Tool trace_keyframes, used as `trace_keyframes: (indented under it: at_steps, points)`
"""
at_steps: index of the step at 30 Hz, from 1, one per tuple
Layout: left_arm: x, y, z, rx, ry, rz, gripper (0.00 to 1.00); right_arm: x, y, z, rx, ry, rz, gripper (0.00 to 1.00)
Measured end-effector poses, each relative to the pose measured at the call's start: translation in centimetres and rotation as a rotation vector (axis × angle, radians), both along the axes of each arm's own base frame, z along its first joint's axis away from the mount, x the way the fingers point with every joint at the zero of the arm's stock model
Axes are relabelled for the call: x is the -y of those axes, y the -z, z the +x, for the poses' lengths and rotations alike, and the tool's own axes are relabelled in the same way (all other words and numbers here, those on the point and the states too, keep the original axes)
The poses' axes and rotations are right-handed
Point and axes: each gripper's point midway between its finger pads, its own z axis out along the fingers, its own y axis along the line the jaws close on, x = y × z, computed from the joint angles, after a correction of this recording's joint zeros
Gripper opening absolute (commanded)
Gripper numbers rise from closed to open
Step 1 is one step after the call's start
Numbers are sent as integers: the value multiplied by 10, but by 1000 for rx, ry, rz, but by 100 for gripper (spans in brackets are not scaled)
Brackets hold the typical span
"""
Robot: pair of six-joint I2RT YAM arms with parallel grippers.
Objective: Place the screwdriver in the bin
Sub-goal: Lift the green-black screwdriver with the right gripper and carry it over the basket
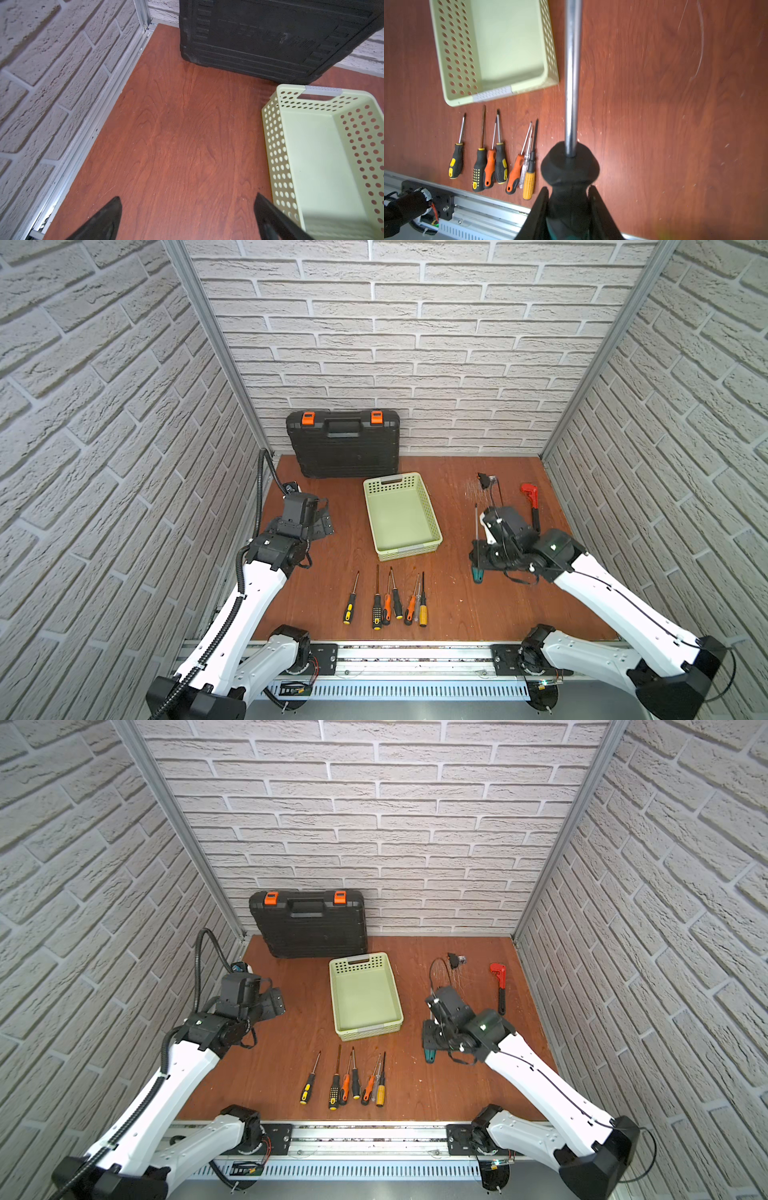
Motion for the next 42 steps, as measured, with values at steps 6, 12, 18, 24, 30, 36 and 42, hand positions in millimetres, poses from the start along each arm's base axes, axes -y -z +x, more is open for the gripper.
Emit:
trace_keyframes:
  at_steps: [6, 12, 18, 24, 30, 36, 42]
  points:
    - [5, 5, -3, -16, 10, -38, 98, -71, -23, 92, 43, -265, -57, 5]
    - [-1, 6, -22, 1, -8, -60, 98, -119, 4, 147, 13, -428, -87, 5]
    - [-5, 2, -31, 16, -23, -71, 98, -127, 68, 153, -118, -498, -137, 5]
    - [-6, 5, -30, 5, -27, -70, 98, -123, 97, 149, -173, -477, -135, 5]
    - [-5, 10, -27, -11, -27, -66, 98, -121, 112, 161, -185, -389, -61, 5]
    - [-4, 10, -26, -8, -27, -67, 98, -106, 152, 155, -278, -267, 6, 5]
    - [-3, 12, -24, -8, -15, -65, 98, -121, 158, 155, -268, -248, 35, 5]
